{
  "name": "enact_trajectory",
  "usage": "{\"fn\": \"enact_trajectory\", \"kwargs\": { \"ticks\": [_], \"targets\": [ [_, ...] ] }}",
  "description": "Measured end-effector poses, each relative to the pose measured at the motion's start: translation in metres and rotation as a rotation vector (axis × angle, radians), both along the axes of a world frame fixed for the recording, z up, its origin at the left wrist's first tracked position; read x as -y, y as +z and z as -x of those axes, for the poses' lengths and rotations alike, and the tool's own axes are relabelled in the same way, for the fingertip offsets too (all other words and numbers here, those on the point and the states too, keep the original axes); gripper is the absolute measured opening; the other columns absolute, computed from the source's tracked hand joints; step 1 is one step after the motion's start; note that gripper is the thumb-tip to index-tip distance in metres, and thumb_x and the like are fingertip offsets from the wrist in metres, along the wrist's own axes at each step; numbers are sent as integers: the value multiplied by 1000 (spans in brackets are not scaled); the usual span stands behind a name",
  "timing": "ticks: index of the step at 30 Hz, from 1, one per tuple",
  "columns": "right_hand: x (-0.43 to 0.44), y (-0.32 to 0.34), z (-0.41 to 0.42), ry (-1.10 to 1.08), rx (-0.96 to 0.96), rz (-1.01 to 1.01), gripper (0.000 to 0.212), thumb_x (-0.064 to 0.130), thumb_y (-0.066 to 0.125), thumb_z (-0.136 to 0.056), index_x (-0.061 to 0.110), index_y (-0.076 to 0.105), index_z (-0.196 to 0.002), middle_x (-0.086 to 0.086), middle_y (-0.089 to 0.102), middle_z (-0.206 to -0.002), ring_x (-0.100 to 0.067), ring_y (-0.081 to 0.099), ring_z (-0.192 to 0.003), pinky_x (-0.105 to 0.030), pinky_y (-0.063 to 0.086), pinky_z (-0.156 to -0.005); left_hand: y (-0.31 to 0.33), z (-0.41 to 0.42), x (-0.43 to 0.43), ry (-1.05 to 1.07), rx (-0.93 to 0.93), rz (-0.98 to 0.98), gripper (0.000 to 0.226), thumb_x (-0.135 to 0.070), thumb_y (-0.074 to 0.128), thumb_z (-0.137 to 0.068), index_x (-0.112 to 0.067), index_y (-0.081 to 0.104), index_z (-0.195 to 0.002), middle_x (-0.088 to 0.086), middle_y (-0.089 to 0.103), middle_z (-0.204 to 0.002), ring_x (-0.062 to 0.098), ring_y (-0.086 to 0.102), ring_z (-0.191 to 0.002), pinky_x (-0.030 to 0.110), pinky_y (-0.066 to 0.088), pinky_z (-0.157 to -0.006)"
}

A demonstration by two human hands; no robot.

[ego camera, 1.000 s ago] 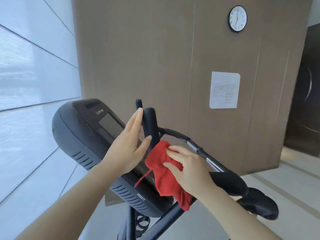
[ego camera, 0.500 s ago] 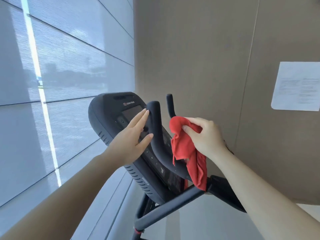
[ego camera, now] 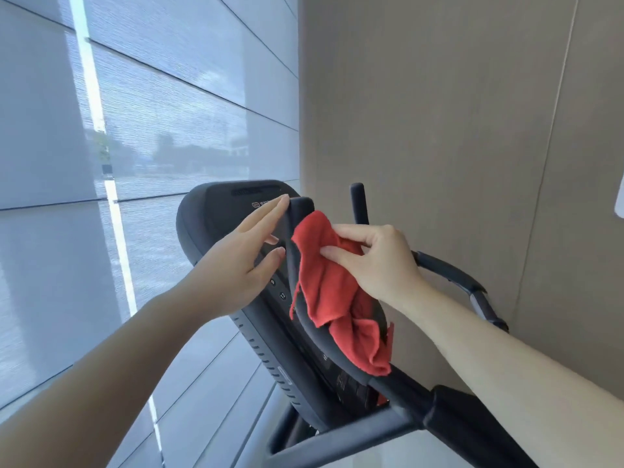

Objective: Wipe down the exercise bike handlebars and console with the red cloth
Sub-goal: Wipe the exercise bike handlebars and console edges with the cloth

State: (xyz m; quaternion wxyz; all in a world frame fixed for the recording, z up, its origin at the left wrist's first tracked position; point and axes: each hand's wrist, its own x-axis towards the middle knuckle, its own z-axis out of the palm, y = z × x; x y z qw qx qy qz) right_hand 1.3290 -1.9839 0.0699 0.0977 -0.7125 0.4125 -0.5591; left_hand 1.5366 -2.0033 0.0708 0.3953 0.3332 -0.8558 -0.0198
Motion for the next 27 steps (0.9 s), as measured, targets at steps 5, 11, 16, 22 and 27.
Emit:
{"fn": "enact_trajectory", "kwargs": {
  "ticks": [5,11,16,22,27],
  "targets": [
    [22,14,0,246,211,-42,22,25,73,-77,36,71,-97,16,71,-97,-2,65,-97,-28,48,-93,3,5,-11,65,7,9,61,-30,41,-92,-39,14,-146,-35,16,-145,-2,52,-103,23,46,-88],
    [38,-5,20,444,28,-121,30,19,72,-79,29,69,-107,11,71,-103,-3,65,-98,-34,50,-95,1,25,-30,266,-43,-28,60,-39,35,-88,-47,10,-142,-39,28,-131,-6,50,-104,16,44,-85],
    [47,3,36,460,19,-63,33,20,70,-80,34,66,-110,15,70,-105,3,62,-100,-29,47,-97,-4,53,-48,476,-83,-92,59,-31,39,-97,-43,6,-144,-35,28,-126,-14,46,-103,7,39,-80],
    [37,-9,30,528,-86,5,42,23,66,-85,19,57,-126,5,61,-124,-4,54,-115,-8,35,-97,-23,89,-75,539,-122,-114,40,-29,38,-98,-54,29,-128,-36,38,-123,-5,52,-98,2,36,-79],
    [41,-27,47,608,-250,-48,32,13,67,-83,16,65,-115,1,61,-125,-8,53,-119,-3,29,-95,-36,99,-90,693,-83,-202,51,-42,35,-94,-38,24,-144,-28,22,-146,-3,50,-108,17,38,-95]
  ]
}}
